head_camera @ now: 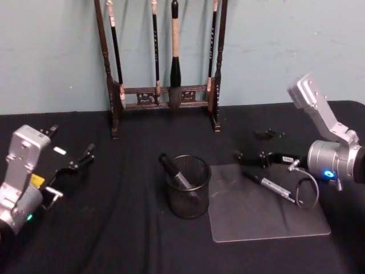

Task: Pick up the water-based marker from the table and place it into the pen holder.

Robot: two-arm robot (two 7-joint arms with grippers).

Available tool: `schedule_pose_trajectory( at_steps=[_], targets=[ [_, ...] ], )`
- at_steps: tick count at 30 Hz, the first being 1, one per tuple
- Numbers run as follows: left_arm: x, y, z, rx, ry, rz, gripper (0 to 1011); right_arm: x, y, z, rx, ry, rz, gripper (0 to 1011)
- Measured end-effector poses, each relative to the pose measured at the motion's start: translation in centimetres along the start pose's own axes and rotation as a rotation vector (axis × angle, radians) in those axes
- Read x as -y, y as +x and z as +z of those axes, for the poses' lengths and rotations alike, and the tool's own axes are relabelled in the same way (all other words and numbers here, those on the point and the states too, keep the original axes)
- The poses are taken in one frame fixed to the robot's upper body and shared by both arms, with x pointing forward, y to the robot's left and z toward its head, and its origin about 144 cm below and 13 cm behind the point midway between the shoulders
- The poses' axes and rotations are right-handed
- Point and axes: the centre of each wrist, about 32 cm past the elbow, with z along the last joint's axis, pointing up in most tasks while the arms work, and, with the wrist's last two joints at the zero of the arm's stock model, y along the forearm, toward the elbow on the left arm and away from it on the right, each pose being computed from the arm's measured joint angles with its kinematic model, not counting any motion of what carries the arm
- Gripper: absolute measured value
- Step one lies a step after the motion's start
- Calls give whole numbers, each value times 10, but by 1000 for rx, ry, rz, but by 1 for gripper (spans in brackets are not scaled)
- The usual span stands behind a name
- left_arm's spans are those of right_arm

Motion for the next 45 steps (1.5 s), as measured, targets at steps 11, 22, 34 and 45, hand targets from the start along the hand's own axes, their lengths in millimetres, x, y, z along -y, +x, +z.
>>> schedule_pose_trajectory(
  at_steps=[11,22,34,45],
  targets=[
    [0,0,0,0,0,0,1001,-12,12,6,31,-224,83,1002],
    [0,0,0,0,0,0,1001,-21,23,1,39,-248,93,1002],
    [0,0,0,0,0,0,1001,-21,31,-1,58,-266,100,1002],
    [0,0,0,0,0,0,1001,-21,32,-5,76,-289,117,1002]
  ],
)
